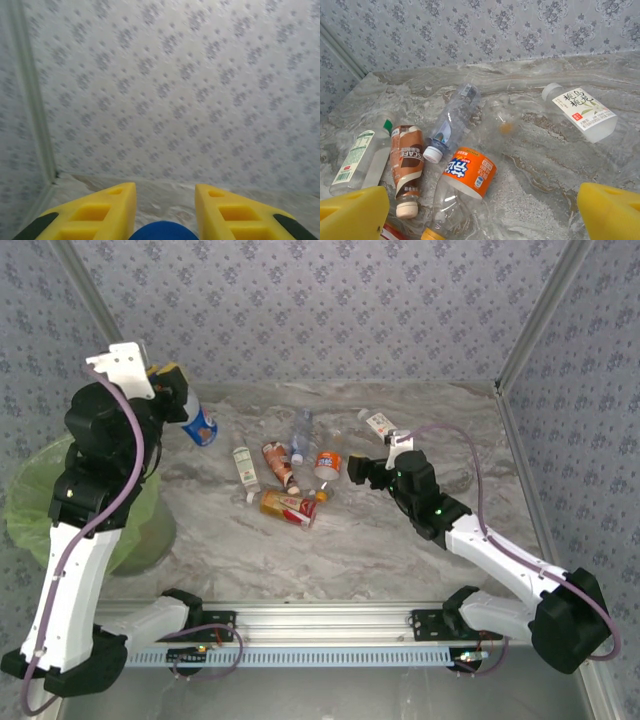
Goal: Put the plastic bottles in the bin
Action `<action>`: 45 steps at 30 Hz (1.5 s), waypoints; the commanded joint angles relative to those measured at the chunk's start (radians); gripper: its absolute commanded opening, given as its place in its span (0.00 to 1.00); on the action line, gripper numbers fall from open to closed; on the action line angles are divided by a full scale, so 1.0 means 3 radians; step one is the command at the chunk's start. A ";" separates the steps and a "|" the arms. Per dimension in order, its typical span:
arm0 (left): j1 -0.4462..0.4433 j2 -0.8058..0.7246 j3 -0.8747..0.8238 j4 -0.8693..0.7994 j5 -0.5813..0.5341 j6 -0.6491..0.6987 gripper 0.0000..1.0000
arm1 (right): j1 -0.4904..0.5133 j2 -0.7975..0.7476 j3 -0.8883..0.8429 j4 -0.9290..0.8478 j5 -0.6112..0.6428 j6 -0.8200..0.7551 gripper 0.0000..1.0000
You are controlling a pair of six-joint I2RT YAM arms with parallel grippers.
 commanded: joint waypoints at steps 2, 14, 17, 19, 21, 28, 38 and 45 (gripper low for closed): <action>0.0012 -0.0120 0.0088 0.0259 -0.0913 0.0463 0.00 | -0.0018 0.0067 0.0013 0.0143 0.0093 0.0078 0.99; 0.0578 -0.0166 -0.0163 0.0823 -0.2105 0.1022 0.00 | -0.0013 0.0298 0.0131 0.0175 0.0011 0.0097 0.99; 0.0895 -0.0240 -0.0286 0.0754 -0.2089 0.0758 0.00 | -0.0008 0.0337 0.0154 0.0172 -0.0005 0.0094 0.99; 0.1129 -0.0288 -0.0394 0.0725 -0.2055 0.0571 0.00 | -0.0008 0.0357 0.0170 0.0178 -0.0018 0.0094 0.99; 0.1307 -0.0300 -0.0467 0.0618 -0.2055 0.0355 0.00 | -0.0008 0.0378 0.0180 0.0171 -0.0034 0.0094 0.99; 0.1658 -0.0219 -0.0522 -0.0157 -0.1882 -0.0537 0.03 | 0.0008 0.0415 0.0197 0.0126 -0.0059 0.0107 0.99; 0.1996 -0.0144 -0.0889 -0.0639 -0.1193 -0.1318 0.05 | 0.0018 0.0451 0.0215 0.0060 -0.0066 0.0083 0.99; 0.2283 -0.0140 -0.1208 -0.0762 -0.0994 -0.1581 0.40 | 0.0028 0.0493 0.0249 0.0007 -0.0115 0.0066 0.99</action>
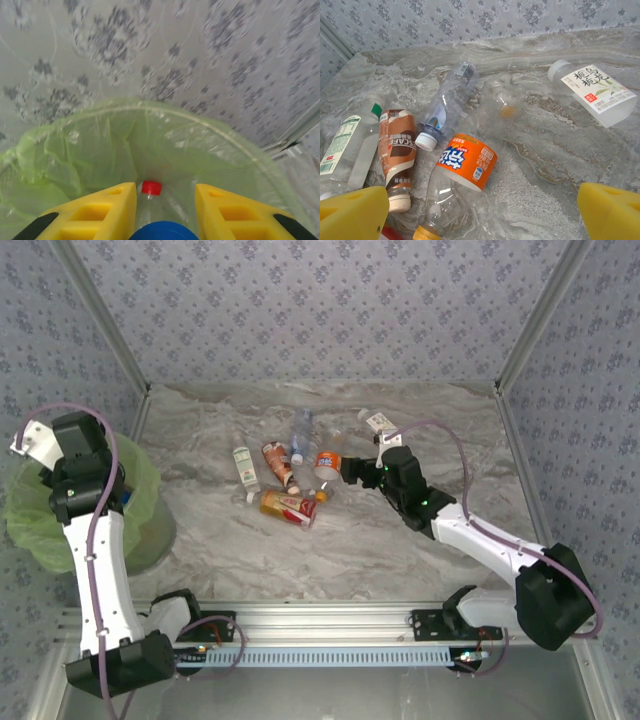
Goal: Put the plastic bottles in the bin
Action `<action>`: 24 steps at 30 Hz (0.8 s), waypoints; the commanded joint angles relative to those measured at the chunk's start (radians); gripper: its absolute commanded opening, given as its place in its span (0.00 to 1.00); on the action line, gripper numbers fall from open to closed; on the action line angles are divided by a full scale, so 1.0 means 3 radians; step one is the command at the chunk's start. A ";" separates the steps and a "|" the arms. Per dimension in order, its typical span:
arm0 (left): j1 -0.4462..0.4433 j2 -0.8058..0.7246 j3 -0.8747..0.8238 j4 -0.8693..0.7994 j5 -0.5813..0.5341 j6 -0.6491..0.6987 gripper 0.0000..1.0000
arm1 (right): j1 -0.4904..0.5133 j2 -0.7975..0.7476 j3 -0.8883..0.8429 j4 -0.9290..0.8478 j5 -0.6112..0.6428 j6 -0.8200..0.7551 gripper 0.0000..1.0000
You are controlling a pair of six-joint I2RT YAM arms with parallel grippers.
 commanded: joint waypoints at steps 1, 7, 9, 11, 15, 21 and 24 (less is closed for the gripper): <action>0.0145 -0.0020 -0.0063 -0.0117 0.0220 -0.0276 0.62 | 0.0024 0.0029 0.0147 -0.0063 -0.0044 0.0014 0.99; 0.0191 -0.0080 -0.0006 0.0024 0.0723 -0.0388 0.99 | 0.0019 -0.0003 0.0110 -0.0092 0.0009 0.0003 0.99; 0.0191 -0.0110 0.0035 0.0083 0.0925 -0.0389 0.99 | 0.0010 -0.0018 0.0084 -0.0086 0.0031 0.0011 0.99; 0.0191 -0.0163 0.0044 0.0164 0.1145 -0.0406 0.99 | -0.0010 -0.0025 0.0065 -0.0101 0.0031 0.0027 0.99; 0.0191 -0.0374 -0.0114 0.0585 0.1701 -0.0409 0.99 | -0.0082 -0.0036 0.0060 -0.0140 0.0024 0.0068 0.99; 0.0192 -0.0491 -0.0181 0.0873 0.2290 -0.0547 0.99 | -0.0217 -0.0018 0.0040 -0.0153 -0.0021 0.0200 0.99; 0.0191 -0.0458 -0.0184 0.1015 0.2675 -0.0663 0.99 | -0.0280 -0.0011 0.0027 -0.0155 0.0000 0.0258 0.99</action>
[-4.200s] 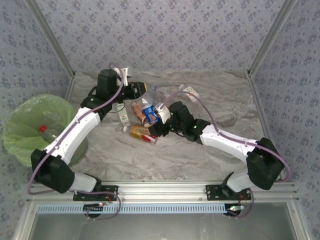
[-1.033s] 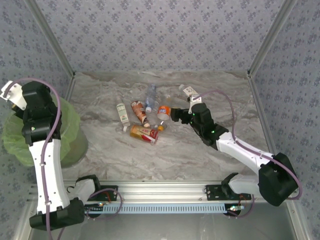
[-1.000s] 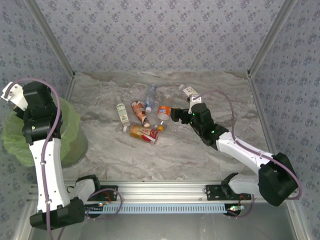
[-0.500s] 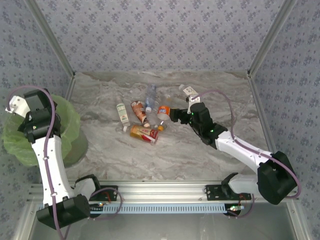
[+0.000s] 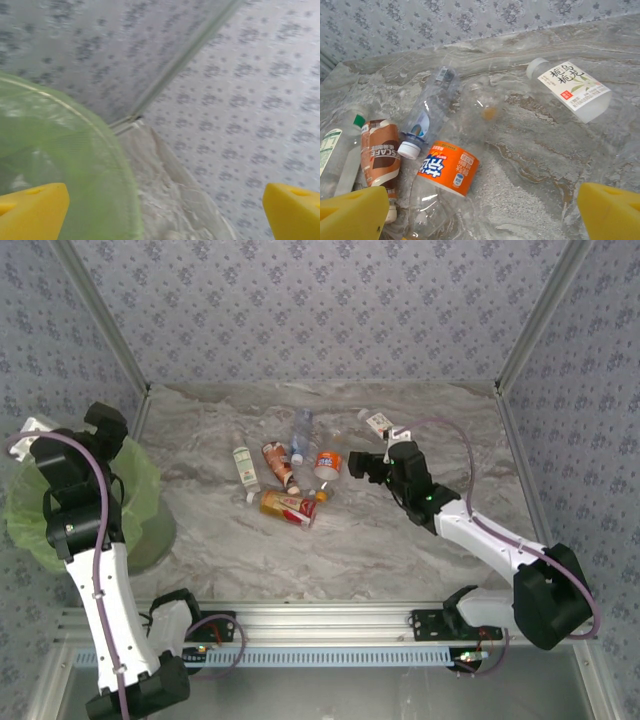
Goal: Put the plastic bottles in the bin
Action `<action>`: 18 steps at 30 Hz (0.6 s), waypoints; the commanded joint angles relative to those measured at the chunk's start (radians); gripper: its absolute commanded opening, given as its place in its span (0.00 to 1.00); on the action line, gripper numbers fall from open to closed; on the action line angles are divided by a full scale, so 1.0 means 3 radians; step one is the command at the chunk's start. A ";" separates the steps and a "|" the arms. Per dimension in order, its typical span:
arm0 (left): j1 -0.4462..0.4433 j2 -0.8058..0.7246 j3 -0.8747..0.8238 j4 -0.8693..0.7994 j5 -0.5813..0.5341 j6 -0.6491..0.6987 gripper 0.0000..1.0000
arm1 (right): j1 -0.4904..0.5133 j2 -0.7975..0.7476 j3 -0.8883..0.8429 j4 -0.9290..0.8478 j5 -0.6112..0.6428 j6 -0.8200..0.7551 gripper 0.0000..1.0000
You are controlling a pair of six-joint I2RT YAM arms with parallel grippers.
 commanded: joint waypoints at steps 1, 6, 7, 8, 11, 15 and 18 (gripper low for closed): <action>0.0016 0.0039 -0.0043 0.0356 0.0647 -0.0204 0.99 | -0.0072 -0.0020 -0.0011 -0.0078 0.0023 0.0132 0.99; 0.0007 0.0070 -0.0294 0.0834 0.0990 -0.0639 0.99 | -0.0208 0.0001 0.0001 -0.0181 -0.0029 0.0118 0.99; -0.0004 0.0081 -0.0309 0.0863 0.1016 -0.0663 0.99 | -0.0242 0.0006 0.0006 -0.0208 -0.0040 0.0109 0.99; -0.0022 0.0095 -0.0308 0.0862 0.1015 -0.0659 0.99 | -0.0270 0.0011 0.0021 -0.0250 -0.0049 0.0099 0.99; -0.0159 0.0129 -0.0304 0.0897 0.1022 -0.0592 0.99 | -0.0408 0.0046 0.0071 -0.0375 -0.0201 -0.0006 0.99; -0.0567 0.0265 -0.0238 0.0965 0.0971 -0.0423 0.99 | -0.0580 0.0218 0.0322 -0.0860 -0.0251 -0.0180 0.99; -0.0931 0.0471 -0.0099 0.0897 0.0921 -0.0222 0.99 | -0.0635 0.0370 0.0511 -0.1114 -0.0153 -0.0280 0.99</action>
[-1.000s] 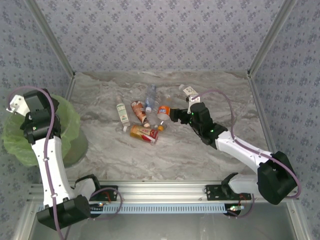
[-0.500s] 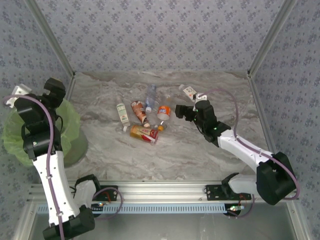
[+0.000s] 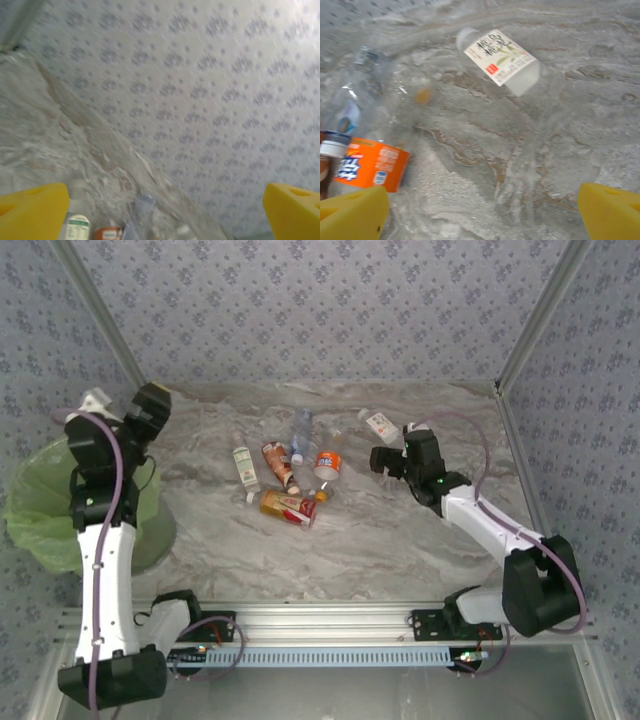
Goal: Put the plastic bottles in the bin
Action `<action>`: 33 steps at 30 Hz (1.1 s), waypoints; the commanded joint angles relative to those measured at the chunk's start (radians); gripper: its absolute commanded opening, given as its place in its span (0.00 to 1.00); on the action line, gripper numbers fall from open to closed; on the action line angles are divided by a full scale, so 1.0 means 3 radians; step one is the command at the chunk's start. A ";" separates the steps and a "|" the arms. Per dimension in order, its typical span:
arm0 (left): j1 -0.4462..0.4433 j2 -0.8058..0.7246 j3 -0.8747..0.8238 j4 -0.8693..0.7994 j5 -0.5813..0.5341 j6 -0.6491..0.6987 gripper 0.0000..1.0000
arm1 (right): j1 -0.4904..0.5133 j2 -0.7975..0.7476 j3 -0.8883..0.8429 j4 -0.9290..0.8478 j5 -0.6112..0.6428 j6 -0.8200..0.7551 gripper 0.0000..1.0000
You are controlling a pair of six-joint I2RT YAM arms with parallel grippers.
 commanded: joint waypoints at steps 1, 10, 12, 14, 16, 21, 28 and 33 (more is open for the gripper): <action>-0.0324 0.0223 0.0233 0.0080 -0.0006 0.0274 0.99 | -0.0070 0.0144 0.0253 -0.0434 -0.0009 -0.0213 0.99; -0.0873 0.0594 0.0278 0.0245 -0.0050 0.0420 0.99 | -0.0645 0.0712 0.0834 -0.1018 -0.0954 -0.1150 0.99; -0.0914 0.0654 0.0281 0.0268 -0.0015 0.0440 0.99 | -0.0729 0.0897 0.1080 -0.1259 -0.1080 -0.1362 0.99; -0.0933 0.0704 0.0283 0.0275 0.0065 0.0450 0.99 | -0.0798 0.1068 0.1334 -0.1434 -0.1119 -0.1566 0.99; -0.0944 0.0728 0.0275 0.0241 0.0080 0.0452 0.99 | -0.0864 0.1198 0.1475 -0.1532 -0.1197 -0.1713 0.99; -0.0953 0.0729 0.0223 0.0147 0.0139 0.0503 0.99 | -0.0991 0.1538 0.1864 -0.1704 -0.1310 -0.1965 0.99; -0.0950 0.0711 0.0176 -0.0043 0.0151 0.0522 0.99 | -0.0996 0.2097 0.2450 -0.2099 -0.1378 -0.2300 0.99; -0.0950 0.0704 0.0159 -0.0172 0.0115 0.0540 0.99 | -0.0958 0.2451 0.2905 -0.2413 -0.1353 -0.2446 0.99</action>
